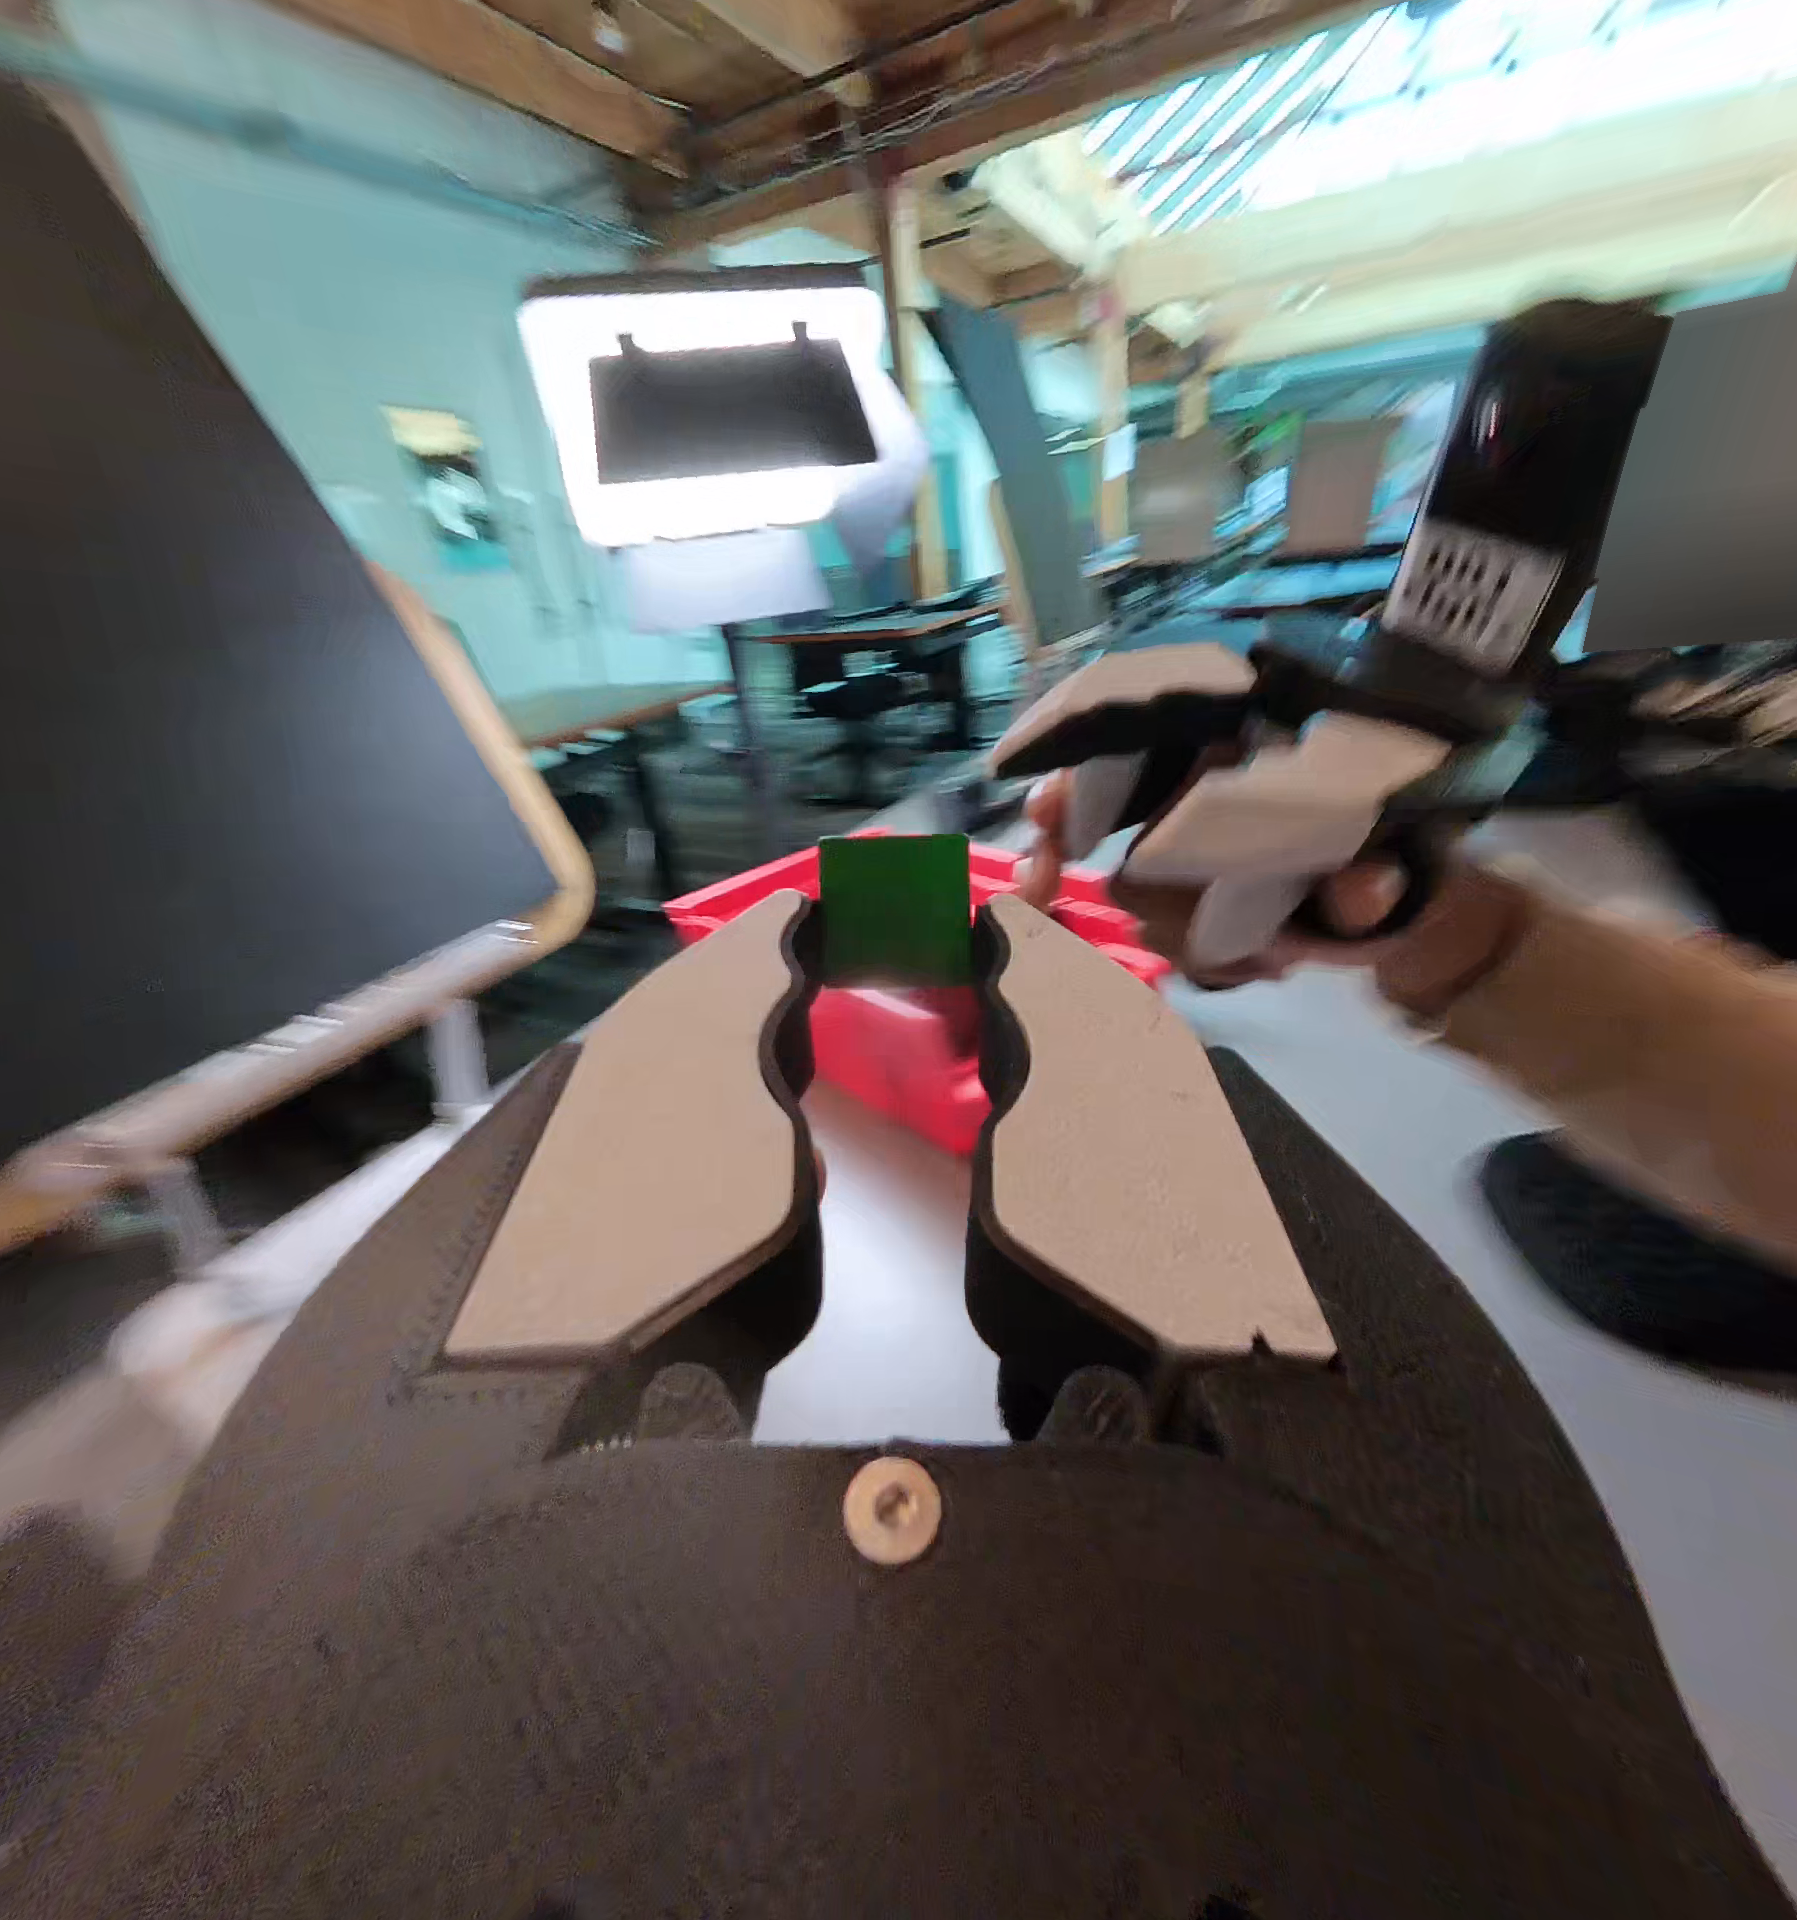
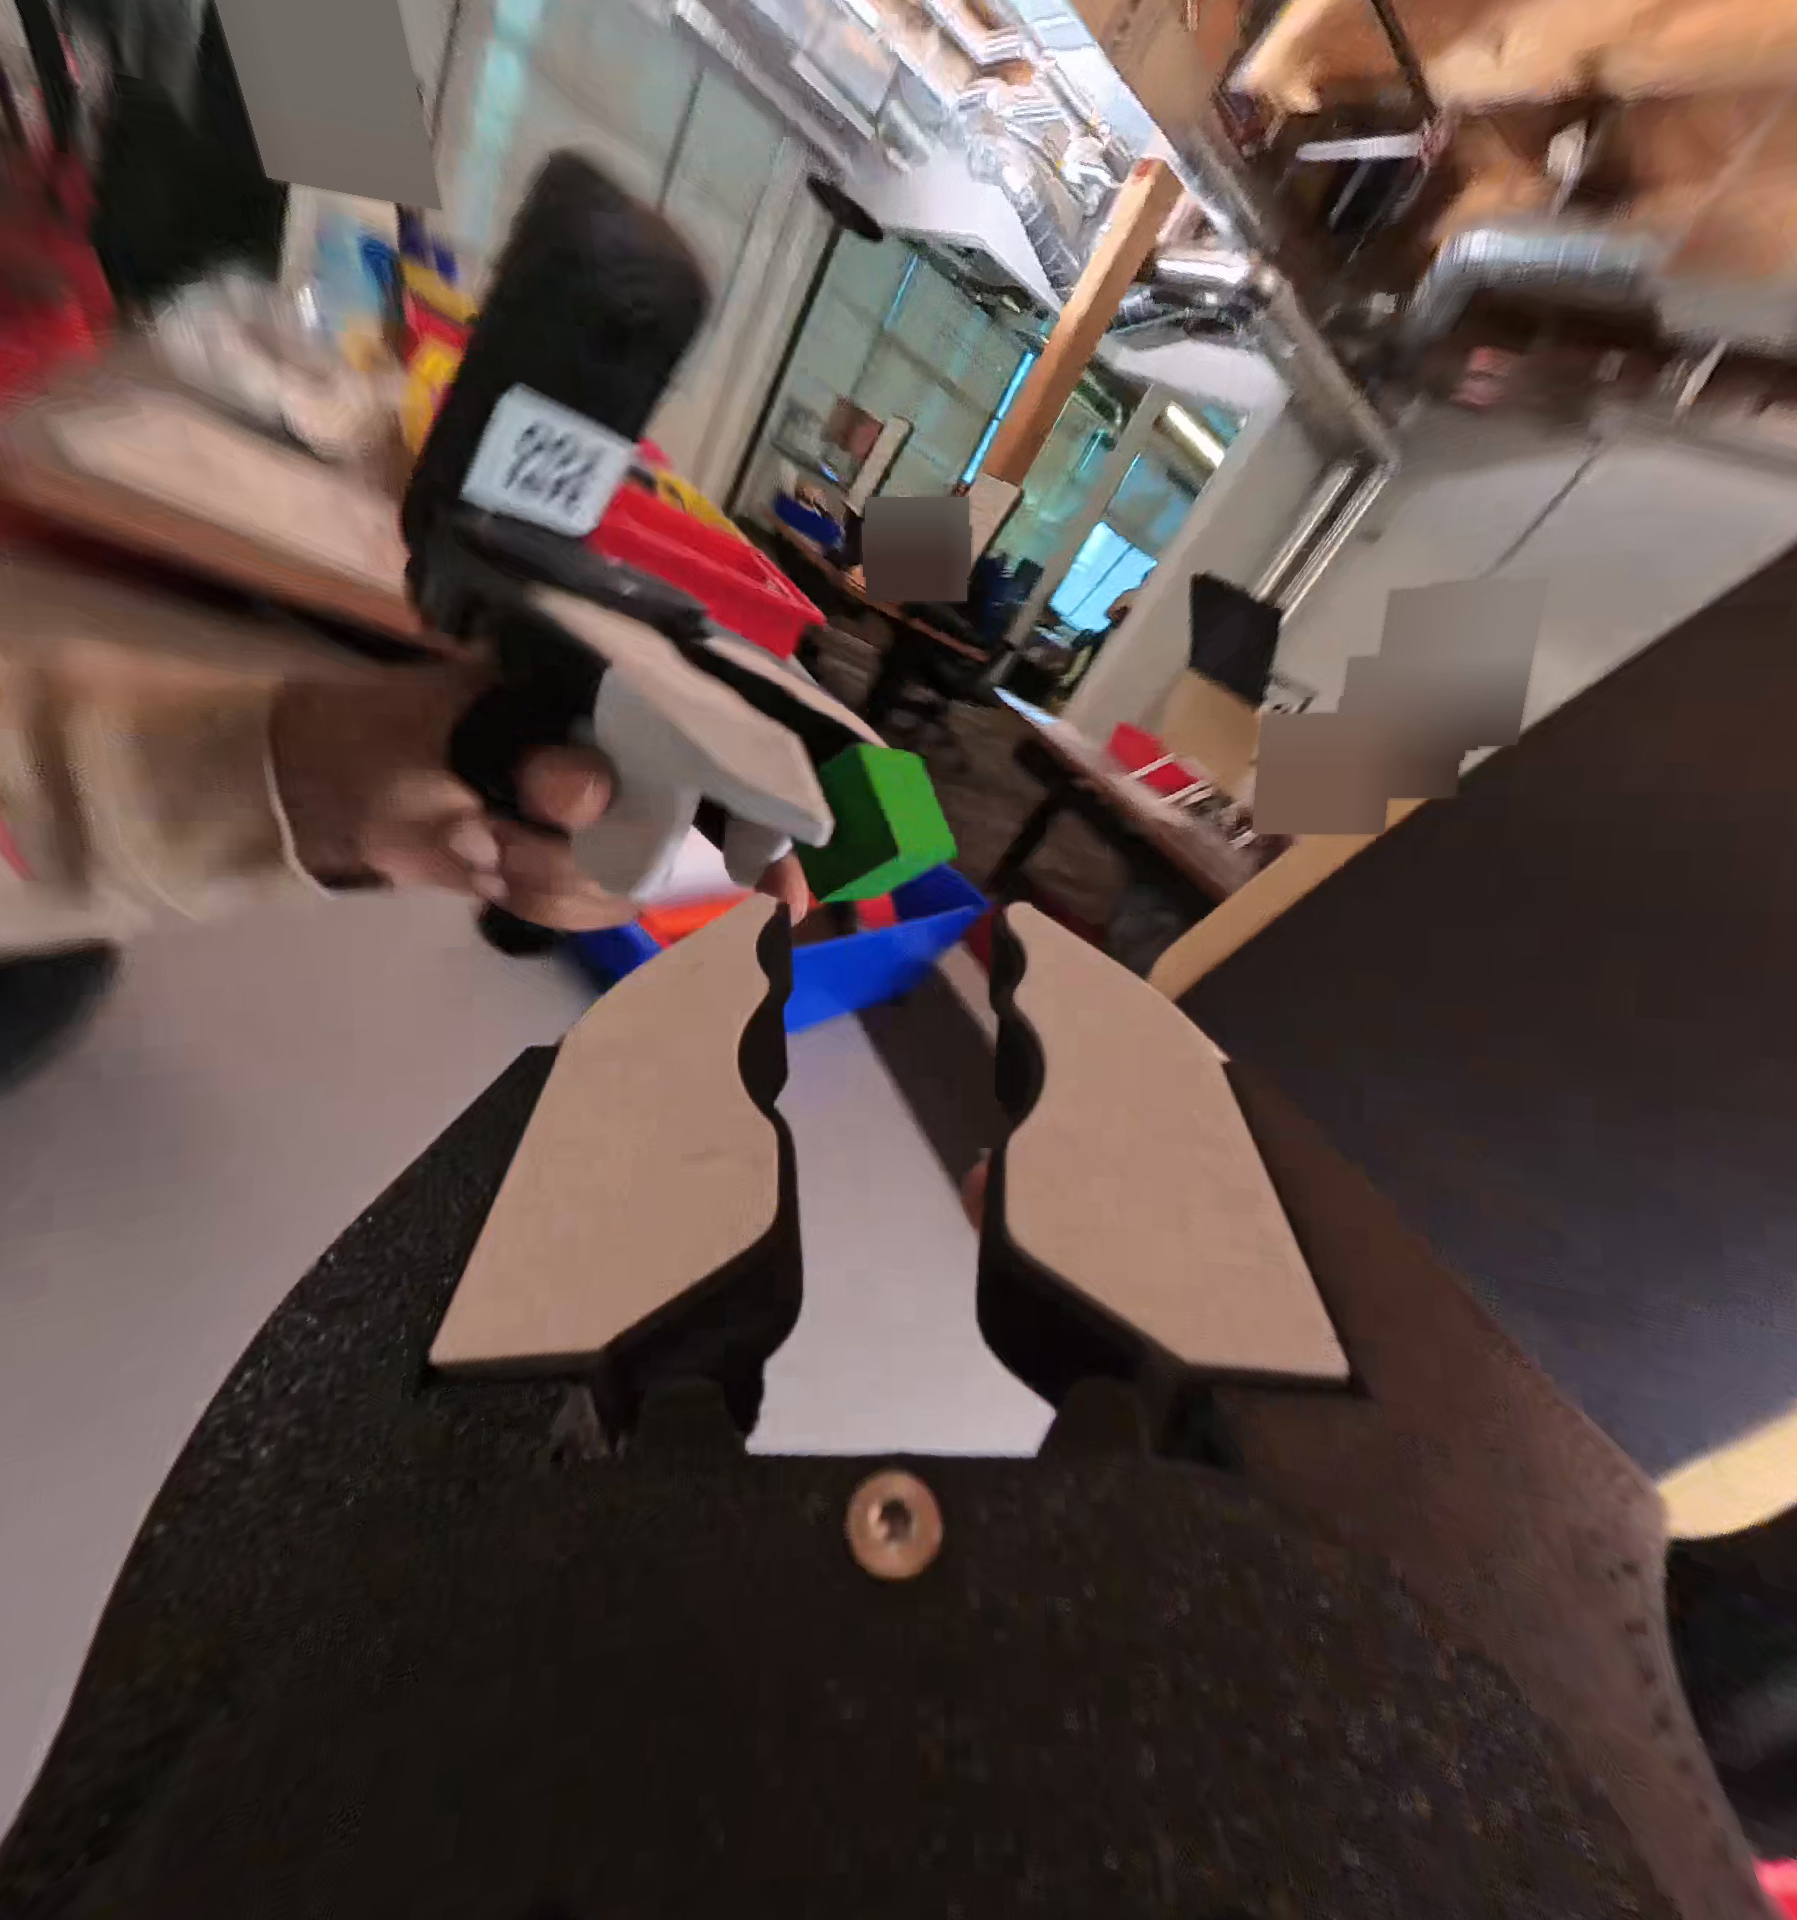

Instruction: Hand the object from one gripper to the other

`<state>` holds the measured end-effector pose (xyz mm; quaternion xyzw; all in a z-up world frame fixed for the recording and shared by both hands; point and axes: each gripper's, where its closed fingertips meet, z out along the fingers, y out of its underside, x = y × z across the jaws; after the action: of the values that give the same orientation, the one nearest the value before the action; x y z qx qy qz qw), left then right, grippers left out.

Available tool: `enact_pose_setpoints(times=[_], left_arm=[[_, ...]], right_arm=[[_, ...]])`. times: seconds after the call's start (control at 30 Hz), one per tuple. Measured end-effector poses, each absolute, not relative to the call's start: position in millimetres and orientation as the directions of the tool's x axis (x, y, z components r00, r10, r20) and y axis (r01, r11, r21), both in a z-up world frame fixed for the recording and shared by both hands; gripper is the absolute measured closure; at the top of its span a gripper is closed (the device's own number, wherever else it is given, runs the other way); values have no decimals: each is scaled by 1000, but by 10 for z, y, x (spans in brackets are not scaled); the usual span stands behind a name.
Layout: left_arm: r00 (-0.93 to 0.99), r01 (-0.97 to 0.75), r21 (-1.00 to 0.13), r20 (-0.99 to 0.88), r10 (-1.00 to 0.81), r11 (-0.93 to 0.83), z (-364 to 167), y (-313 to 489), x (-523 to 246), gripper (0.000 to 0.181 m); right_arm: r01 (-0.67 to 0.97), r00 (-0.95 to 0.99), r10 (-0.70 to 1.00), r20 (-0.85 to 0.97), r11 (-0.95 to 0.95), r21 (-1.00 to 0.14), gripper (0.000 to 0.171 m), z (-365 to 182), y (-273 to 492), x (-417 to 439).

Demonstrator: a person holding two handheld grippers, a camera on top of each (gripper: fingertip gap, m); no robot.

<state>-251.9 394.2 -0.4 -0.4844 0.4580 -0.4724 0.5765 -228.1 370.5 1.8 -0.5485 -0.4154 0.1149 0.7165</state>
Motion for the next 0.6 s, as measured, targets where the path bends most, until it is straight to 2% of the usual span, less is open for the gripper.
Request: enact_pose_setpoints(times=[0.1,0.2,0.27,0.3,0.33,0.37,0.47,0.53,0.6], left_arm=[[305,24,-937,-325,-895,349,21,4009,-2571,153],[348,-31,-871,-470,-811,491,-31,3937,-2489,153],[350,-80,-822,-553,-756,564,-111,3877,-2403,153],[350,-106,-798,-588,-729,593,-151,3860,-2369,153],[356,-117,-781,-610,-708,614,-167,3850,-2354,153],[352,-109,-778,-612,-708,619,-170,3839,-2350,153],[248,-5,-884,-454,-856,467,-141,3796,-2372,149],[139,85,-967,-228,-964,241,-81,3816,-2441,145],[4,121,-992,26,-1000,-25,-60,3844,-2493,140]], right_arm=[[45,633,763,133,136,-990,131,69,3739,-2203],[-80,577,812,-92,-57,-995,125,-33,3795,-2341],[-103,557,816,-154,-116,-988,124,-131,3828,-2476],[-118,558,812,-171,-127,-985,128,-158,3846,-2520],[-131,581,791,-190,-139,-982,141,-186,3888,-2516],[-129,583,791,-183,-133,-983,142,-198,3895,-2509],[-90,605,792,-79,-30,-995,143,-98,3866,-2411],[-2,624,776,93,121,-993,143,16,3787,-2318],[175,655,687,315,268,-947,143,30,3759,-2221]])
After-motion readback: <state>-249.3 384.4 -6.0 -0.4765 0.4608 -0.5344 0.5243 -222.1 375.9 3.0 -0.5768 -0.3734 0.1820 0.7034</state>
